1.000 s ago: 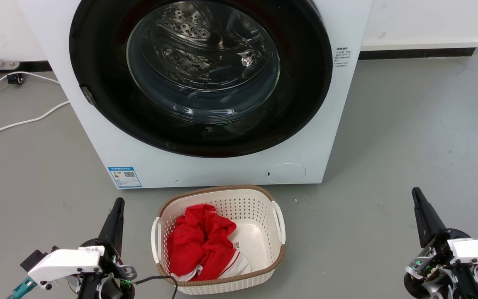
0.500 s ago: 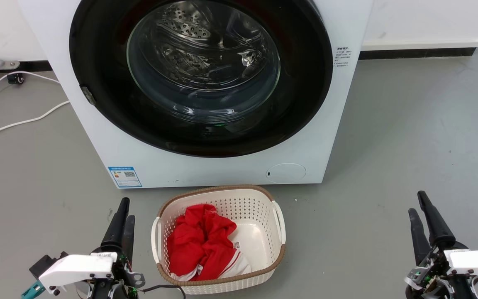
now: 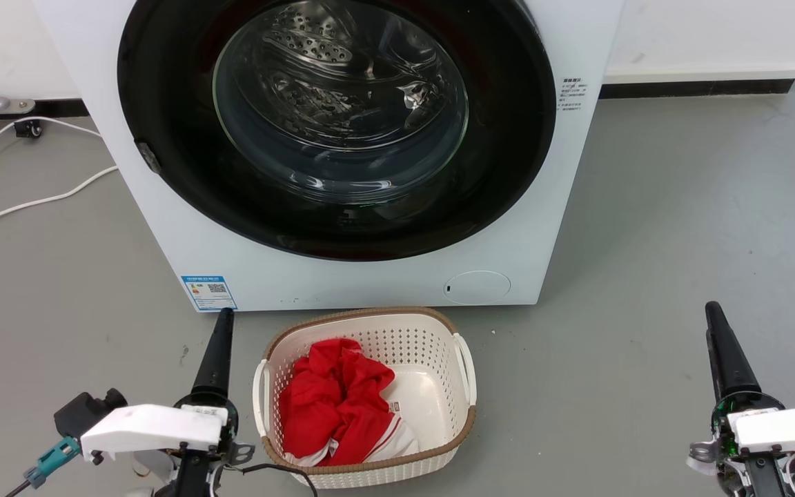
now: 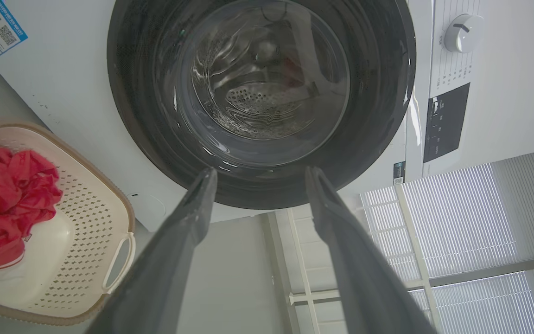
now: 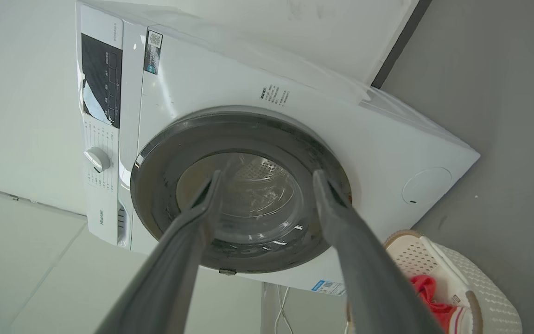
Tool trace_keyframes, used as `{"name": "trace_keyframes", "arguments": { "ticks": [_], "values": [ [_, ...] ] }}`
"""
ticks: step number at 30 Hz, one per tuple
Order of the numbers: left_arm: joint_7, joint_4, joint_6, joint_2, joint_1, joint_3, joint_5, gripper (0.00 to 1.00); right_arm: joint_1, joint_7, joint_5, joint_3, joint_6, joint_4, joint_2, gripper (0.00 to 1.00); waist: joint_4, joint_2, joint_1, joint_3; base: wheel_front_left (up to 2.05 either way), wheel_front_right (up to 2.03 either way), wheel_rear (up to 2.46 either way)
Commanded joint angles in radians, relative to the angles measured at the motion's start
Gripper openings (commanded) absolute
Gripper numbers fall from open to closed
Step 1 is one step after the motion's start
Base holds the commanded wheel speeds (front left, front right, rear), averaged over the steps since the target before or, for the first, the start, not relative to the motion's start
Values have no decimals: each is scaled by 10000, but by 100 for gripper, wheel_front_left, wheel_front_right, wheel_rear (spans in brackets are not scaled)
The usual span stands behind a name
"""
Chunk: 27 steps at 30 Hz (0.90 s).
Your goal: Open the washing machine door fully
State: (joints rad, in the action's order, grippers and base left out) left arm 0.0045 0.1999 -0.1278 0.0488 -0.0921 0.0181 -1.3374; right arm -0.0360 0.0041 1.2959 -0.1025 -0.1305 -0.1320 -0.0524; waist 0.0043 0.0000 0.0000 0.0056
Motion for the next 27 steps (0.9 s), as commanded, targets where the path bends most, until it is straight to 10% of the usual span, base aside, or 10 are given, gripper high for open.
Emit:
{"name": "trace_keyframes", "arguments": {
  "ticks": [1, 27],
  "values": [
    [-112, -243, -20, 28, -335, -96, 471, 100, -32, -114, -652, 40, -2, 330, -20, 100, 3, 0, 0, -6, 0, 0, 0],
    [-1029, -525, 41, 27, -170, -602, 5603, 100, 482, -1041, -6597, 637, -2, 875, -5, 100, 93, 0, 0, -93, 0, 0, 0]
  ]
}}
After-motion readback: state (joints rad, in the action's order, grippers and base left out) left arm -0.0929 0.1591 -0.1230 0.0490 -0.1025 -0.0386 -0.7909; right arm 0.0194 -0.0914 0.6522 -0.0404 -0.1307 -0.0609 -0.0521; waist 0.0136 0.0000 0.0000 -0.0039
